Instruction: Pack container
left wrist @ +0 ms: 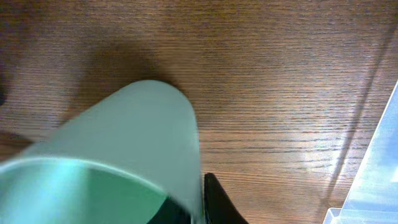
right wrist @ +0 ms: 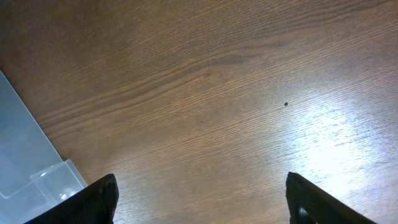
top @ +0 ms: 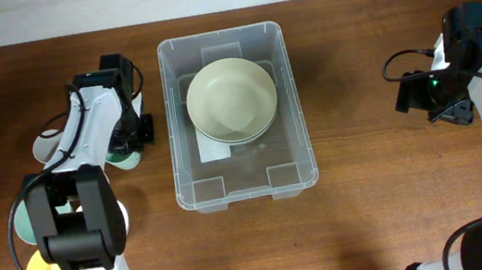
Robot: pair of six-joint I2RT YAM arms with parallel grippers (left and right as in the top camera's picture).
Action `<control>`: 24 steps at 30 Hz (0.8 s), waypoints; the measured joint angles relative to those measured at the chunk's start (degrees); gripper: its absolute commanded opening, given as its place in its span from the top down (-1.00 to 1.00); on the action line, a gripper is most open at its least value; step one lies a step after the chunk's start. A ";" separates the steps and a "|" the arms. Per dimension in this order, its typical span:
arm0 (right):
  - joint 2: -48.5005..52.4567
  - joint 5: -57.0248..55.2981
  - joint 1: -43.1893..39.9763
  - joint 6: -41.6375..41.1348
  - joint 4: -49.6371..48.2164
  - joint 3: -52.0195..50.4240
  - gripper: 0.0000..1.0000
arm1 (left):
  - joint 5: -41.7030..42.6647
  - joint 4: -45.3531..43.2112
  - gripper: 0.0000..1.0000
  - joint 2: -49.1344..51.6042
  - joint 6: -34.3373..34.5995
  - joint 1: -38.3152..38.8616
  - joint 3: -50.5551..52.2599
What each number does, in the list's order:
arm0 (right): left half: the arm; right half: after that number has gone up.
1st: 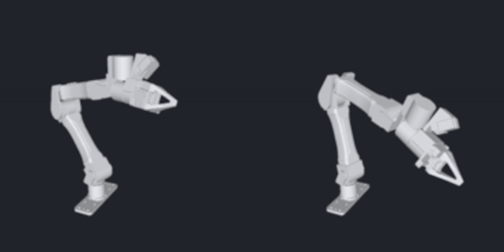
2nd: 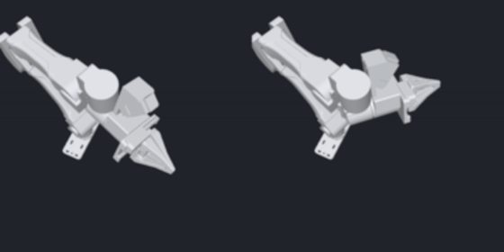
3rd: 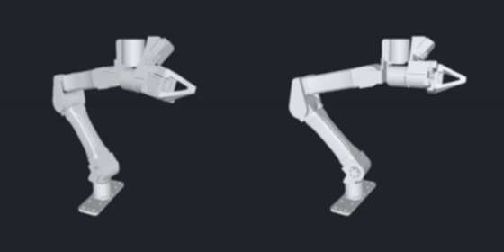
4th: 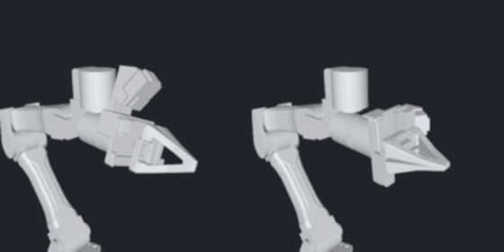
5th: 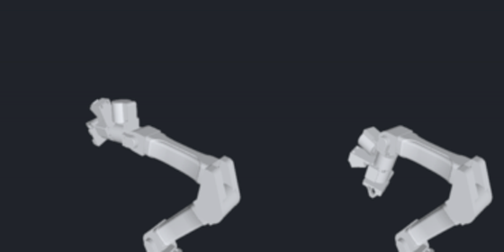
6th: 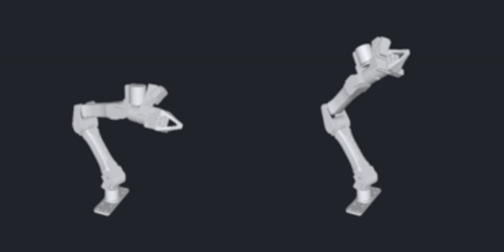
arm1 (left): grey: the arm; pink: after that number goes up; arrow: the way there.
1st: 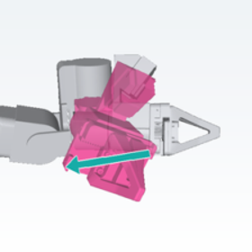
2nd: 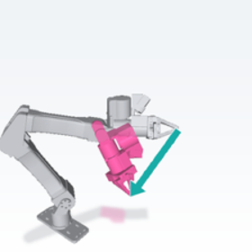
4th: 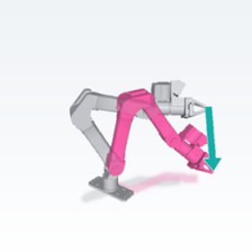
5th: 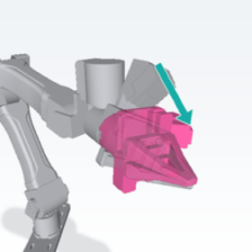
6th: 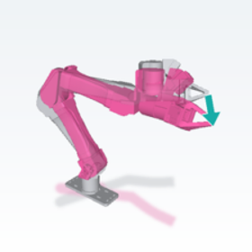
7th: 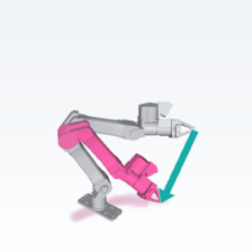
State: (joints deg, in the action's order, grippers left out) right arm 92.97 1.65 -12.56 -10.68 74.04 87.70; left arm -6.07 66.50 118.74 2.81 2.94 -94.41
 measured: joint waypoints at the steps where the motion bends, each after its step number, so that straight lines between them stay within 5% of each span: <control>1: 0.00 0.00 0.00 -0.02 0.02 0.00 -0.63 | -0.02 0.00 0.99 0.00 0.00 0.00 0.00; 16: 0.00 0.00 0.00 0.00 0.00 -0.02 -0.61 | -2.36 5.09 0.99 -5.64 0.31 2.27 -9.97; 24: 0.00 0.02 0.00 0.00 0.02 -0.02 -0.61 | 1.01 4.55 0.99 -19.71 9.90 22.88 -14.25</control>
State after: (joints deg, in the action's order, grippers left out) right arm 92.97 1.67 -12.56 -10.68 74.06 87.68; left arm -5.06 71.05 99.02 12.71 25.82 -108.66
